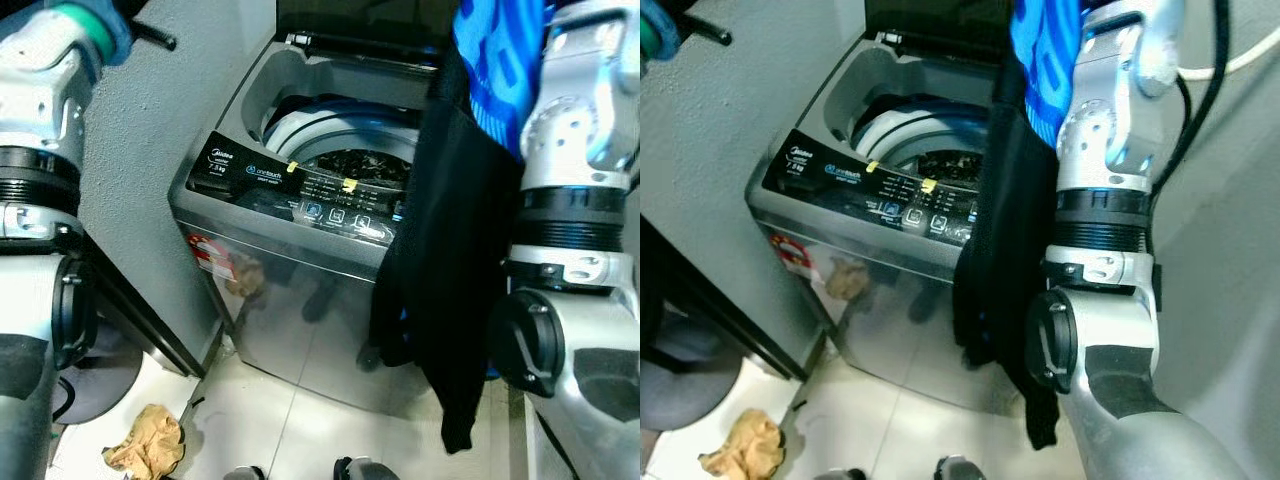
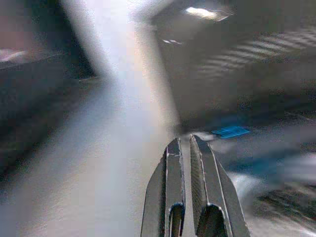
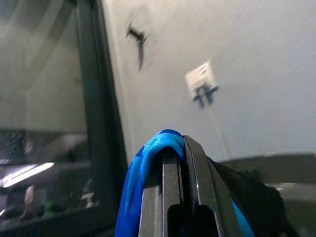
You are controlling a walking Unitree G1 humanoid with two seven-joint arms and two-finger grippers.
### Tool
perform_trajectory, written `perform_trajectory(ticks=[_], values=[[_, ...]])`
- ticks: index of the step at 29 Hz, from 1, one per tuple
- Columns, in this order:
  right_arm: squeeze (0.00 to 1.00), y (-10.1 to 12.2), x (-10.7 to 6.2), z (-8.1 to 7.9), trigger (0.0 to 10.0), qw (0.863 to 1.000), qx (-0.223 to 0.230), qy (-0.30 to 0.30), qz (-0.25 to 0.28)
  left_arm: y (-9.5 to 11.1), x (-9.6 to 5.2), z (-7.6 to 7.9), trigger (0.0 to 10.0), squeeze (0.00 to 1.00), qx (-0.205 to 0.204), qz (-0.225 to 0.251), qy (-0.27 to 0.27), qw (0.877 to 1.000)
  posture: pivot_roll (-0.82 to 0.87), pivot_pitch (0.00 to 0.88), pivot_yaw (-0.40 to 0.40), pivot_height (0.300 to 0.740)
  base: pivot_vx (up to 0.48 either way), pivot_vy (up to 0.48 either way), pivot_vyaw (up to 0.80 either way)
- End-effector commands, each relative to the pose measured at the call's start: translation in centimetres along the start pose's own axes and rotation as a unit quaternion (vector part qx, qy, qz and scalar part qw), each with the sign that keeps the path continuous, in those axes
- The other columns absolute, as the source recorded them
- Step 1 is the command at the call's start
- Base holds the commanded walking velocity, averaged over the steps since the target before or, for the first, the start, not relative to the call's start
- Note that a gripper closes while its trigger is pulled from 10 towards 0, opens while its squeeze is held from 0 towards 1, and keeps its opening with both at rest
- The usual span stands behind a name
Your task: Clothes washing
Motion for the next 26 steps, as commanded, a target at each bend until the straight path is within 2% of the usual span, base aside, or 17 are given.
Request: perform_trajectory(ticks=[1, 2, 3, 5, 6, 7, 8, 9, 10, 12, 13, 15, 21, 22, 24, 25, 26], values=[[0.00, -0.3, 0.4, -1.1, 10.0, 1.000, -0.006, 0.025, -0.003, 0.6, -0.1, 1.6, 10.0, 0.00, -0.010, 0.023, -0.052, 0.998, 0.05, 0.098, 0.057, 0.740, 0.000, 0.000, 0.00], [0.00, -0.3, 0.4, -1.1, 10.0, 1.000, -0.006, 0.025, -0.003, 0.6, -0.1, 1.6, 10.0, 0.00, -0.010, 0.023, -0.052, 0.998, 0.05, 0.098, 0.057, 0.740, 0.000, 0.000, 0.00], [0.00, -1.7, 0.3, -1.8, 10.0, 0.999, -0.003, 0.043, -0.031, 1.3, -1.7, 5.0, 10.0, 0.00, -0.048, 0.070, -0.126, 0.988, 0.06, 0.110, 0.042, 0.740, 0.000, 0.000, 0.00], [0.00, -1.7, 0.3, -1.8, 10.0, 0.999, -0.003, 0.043, -0.031, 1.3, -1.7, 5.0, 10.0, 0.00, -0.048, 0.070, -0.126, 0.988, 0.06, 0.110, 0.042, 0.740, 0.000, 0.000, 0.00], [0.00, -2.6, 0.1, -2.3, 10.0, 0.997, 0.006, 0.056, -0.050, 1.9, -4.1, 8.5, 10.0, 0.00, -0.099, 0.097, -0.184, 0.973, 0.07, 0.117, 0.033, 0.740, 0.000, 0.000, 0.00], [0.00, -2.6, 0.1, -2.3, 10.0, 0.997, 0.006, 0.056, -0.050, 1.9, -4.1, 8.5, 10.0, 0.00, -0.099, 0.097, -0.184, 0.973, 0.07, 0.117, 0.033, 0.740, 0.000, 0.000, 0.00], [0.00, -2.7, 0.2, -2.9, 10.0, 0.996, 0.034, 0.066, -0.052, 1.8, -6.4, 12.4, 10.0, 0.00, -0.135, 0.102, -0.248, 0.954, 0.07, 0.120, 0.025, 0.740, 0.000, 0.000, 0.00], [0.00, -2.7, 0.2, -2.9, 10.0, 0.996, 0.034, 0.066, -0.052, 1.8, -6.4, 12.4, 10.0, 0.00, -0.135, 0.102, -0.248, 0.954, 0.07, 0.120, 0.025, 0.740, 0.000, 0.000, 0.00], [0.00, -2.5, 0.3, -3.5, 10.0, 0.994, 0.068, 0.074, -0.047, 1.8, -7.9, 15.0, 10.0, 0.00, -0.169, 0.100, -0.295, 0.935, 0.07, 0.115, 0.025, 0.740, 0.000, 0.000, 0.00], [0.00, -2.5, 0.3, -3.5, 10.0, 0.994, 0.068, 0.074, -0.047, 1.8, -7.9, 15.0, 10.0, 0.00, -0.169, 0.100, -0.295, 0.935, 0.07, 0.115, 0.025, 0.740, 0.000, 0.000, 0.00], [0.00, -1.7, 0.6, -4.3, 10.0, 0.990, 0.108, 0.087, -0.034, 1.7, -8.3, 16.8, 10.0, 0.00, -0.188, 0.100, -0.341, 0.916, 0.07, 0.113, 0.025, 0.740, 0.000, 0.000, 0.00], [0.00, 0.2, 1.4, -5.9, 10.0, 0.977, 0.175, 0.120, -0.002, 0.9, -8.1, 18.8, 10.0, 0.00, -0.202, 0.096, -0.406, 0.886, 0.07, 0.105, 0.026, 0.740, 0.000, 0.000, 0.00], [0.00, 2.1, 2.0, -6.9, 10.0, 0.964, 0.217, 0.149, 0.025, -0.2, -7.4, 19.6, 10.0, 0.00, -0.207, 0.081, -0.425, 0.877, 0.05, 0.102, 0.027, 0.740, 0.000, 0.000, 0.00], [0.00, 3.5, 2.3, -7.4, 10.0, 0.954, 0.244, 0.168, 0.044, -1.4, -6.3, 19.4, 10.0, 0.00, -0.197, 0.062, -0.411, 0.888, 0.05, 0.100, 0.028, 0.740, 0.000, 0.000, 0.00], [0.00, 6.6, 2.8, -7.4, 10.0, 0.935, 0.283, 0.195, 0.085, -3.6, -4.0, 17.5, 10.0, 0.00, -0.163, 0.012, -0.344, 0.925, 0.04, 0.098, 0.030, 0.740, 0.000, 0.000, 0.00], [0.00, 6.6, 2.8, -7.4, 10.0, 0.935, 0.283, 0.195, 0.085, -3.6, -4.0, 17.5, 10.0, 0.00, -0.163, 0.012, -0.344, 0.925, 0.04, 0.098, 0.030, 0.740, 0.000, 0.000, 0.00], [0.00, 7.4, 2.8, -7.3, 10.0, 0.931, 0.290, 0.200, 0.095, -4.1, -3.5, 16.7, 10.0, 0.00, -0.151, -0.001, -0.323, 0.934, 0.04, 0.098, 0.030, 0.740, 0.000, 0.000, 0.00]])
Point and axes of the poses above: a point about 5 cm out from each wrist's last joint towards the gripper, its own x axis pointing out of the wrist towards the gripper, its own y axis along the axis of the wrist's last joint, z = x × y, the point moved 2 cm from there along x, pointing out of the wrist towards the gripper, and after that the axes turned 13 degrees about x, right-handed, at the moved point
